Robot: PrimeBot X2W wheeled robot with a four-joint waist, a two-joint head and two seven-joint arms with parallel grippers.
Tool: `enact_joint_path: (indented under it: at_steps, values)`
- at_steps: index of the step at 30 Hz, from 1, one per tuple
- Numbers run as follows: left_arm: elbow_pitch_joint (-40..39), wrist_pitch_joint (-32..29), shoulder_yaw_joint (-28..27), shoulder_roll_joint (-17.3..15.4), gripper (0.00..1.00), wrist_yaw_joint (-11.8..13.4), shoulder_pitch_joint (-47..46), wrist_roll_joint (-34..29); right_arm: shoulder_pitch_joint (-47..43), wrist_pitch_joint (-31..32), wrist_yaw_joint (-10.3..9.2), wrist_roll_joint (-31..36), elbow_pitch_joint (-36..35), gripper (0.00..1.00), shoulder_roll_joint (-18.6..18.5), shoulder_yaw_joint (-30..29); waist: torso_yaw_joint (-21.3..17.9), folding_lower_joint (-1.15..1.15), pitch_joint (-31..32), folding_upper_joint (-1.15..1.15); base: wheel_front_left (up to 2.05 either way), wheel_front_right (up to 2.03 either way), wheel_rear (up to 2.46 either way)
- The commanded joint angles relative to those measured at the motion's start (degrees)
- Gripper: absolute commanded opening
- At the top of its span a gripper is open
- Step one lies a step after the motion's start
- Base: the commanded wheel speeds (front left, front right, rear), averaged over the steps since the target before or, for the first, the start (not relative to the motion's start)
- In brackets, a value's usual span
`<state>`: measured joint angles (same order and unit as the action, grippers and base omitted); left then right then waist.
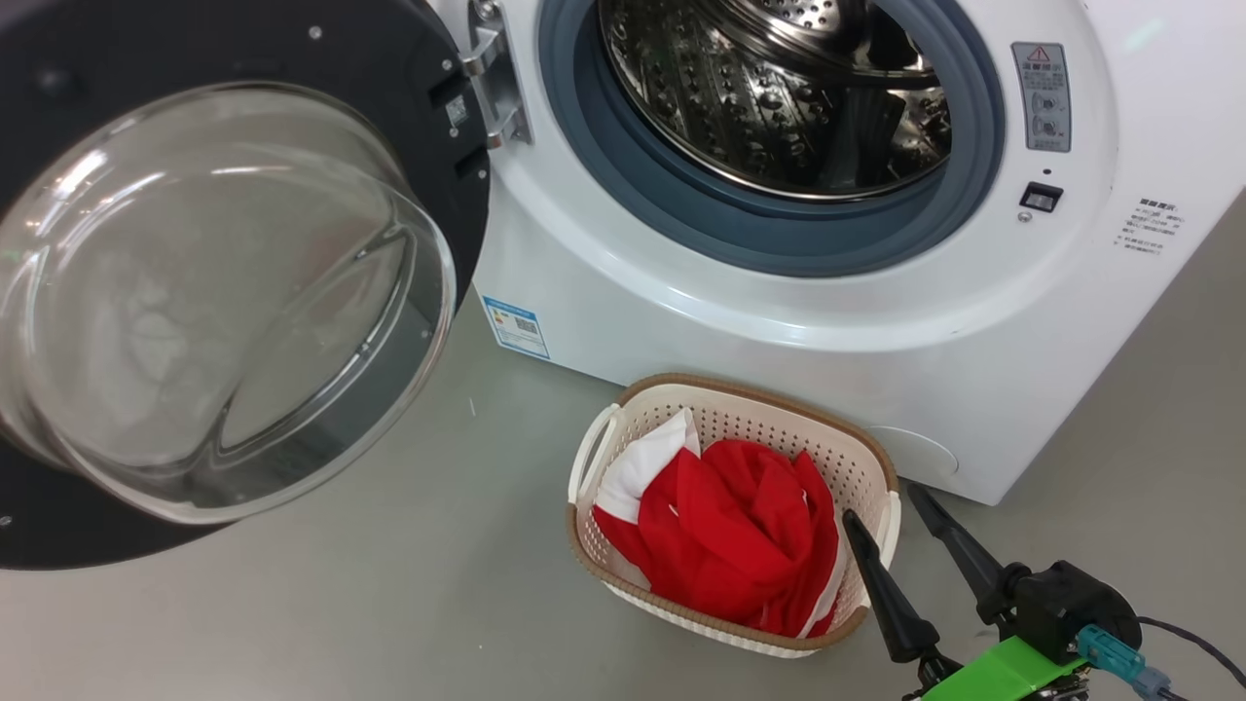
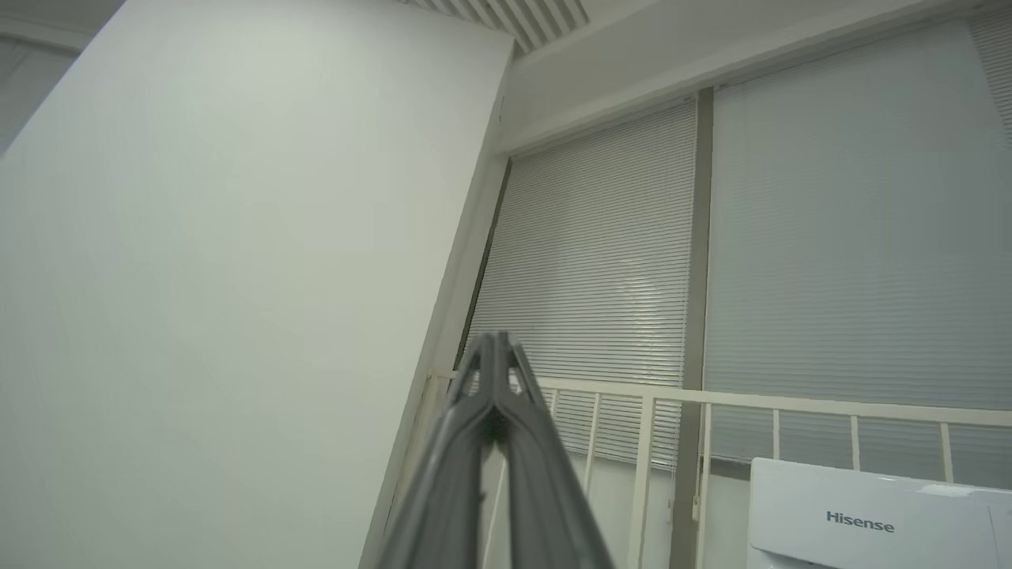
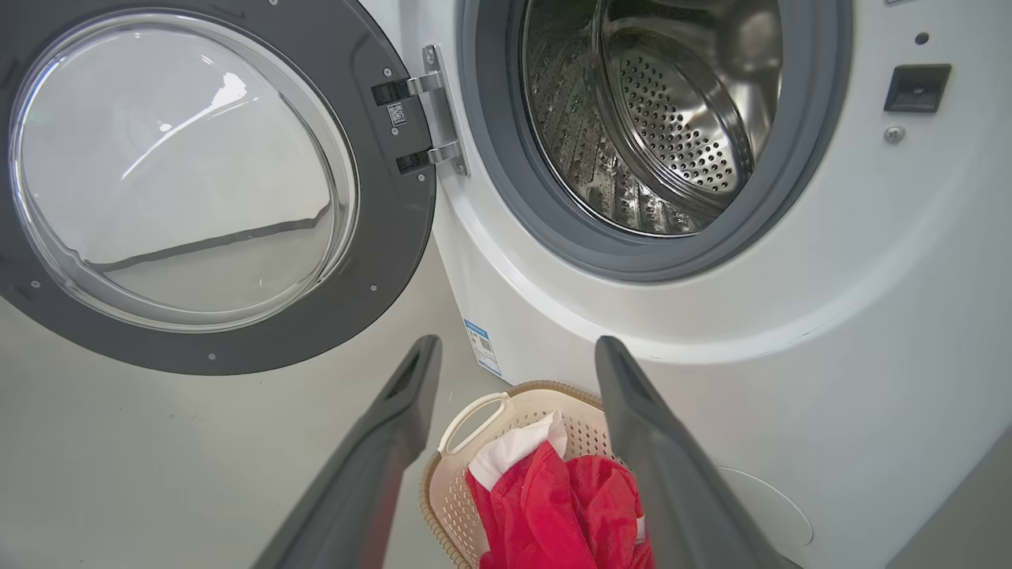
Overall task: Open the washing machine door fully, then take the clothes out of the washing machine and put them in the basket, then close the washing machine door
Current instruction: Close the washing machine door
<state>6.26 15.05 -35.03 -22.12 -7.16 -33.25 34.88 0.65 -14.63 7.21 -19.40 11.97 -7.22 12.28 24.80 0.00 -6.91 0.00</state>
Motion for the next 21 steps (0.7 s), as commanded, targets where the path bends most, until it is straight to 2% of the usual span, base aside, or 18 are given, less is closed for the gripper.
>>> enact_joint_path:
  at_steps: [1,4,8,11,18,21]
  values:
    - [1.54,-0.05,-1.22,-4.50,0.00,-0.31,-1.54,1.40,2.54,-0.37,0.28,0.83,-1.34,1.00,-0.43,1.45,-0.49,0.00,-0.55,0.00,0.00,0.00,0.00]
    - [12.95,-2.06,-0.19,-8.97,0.00,-0.32,-5.20,7.17,3.01,-0.37,0.28,0.96,-1.34,1.00,-0.59,1.51,-0.83,0.00,-1.28,0.00,0.00,0.00,0.00]
    - [26.42,-9.05,2.34,-13.98,0.00,-0.32,-9.91,12.90,3.30,-0.37,0.28,1.19,-1.18,1.00,-0.56,1.70,-1.01,0.00,-1.94,0.00,0.00,0.00,0.00]
    - [34.47,-15.12,4.08,-16.58,0.00,-0.32,-13.20,16.25,3.41,-0.37,0.28,1.26,-1.00,1.00,-0.52,1.94,-1.02,0.00,-2.29,0.00,0.00,0.00,0.00]
    - [49.69,-32.15,7.78,-21.02,0.00,-0.23,-18.23,19.63,3.66,-0.37,0.28,1.29,-0.66,1.00,-0.32,2.86,-1.22,0.00,-2.80,0.00,0.00,0.00,0.00]
    - [53.33,-38.87,8.82,-21.57,0.00,-0.25,-19.38,20.71,3.73,-0.37,0.28,1.26,-0.65,1.00,-0.31,3.06,-1.32,0.00,-3.07,0.00,0.00,0.00,0.00]
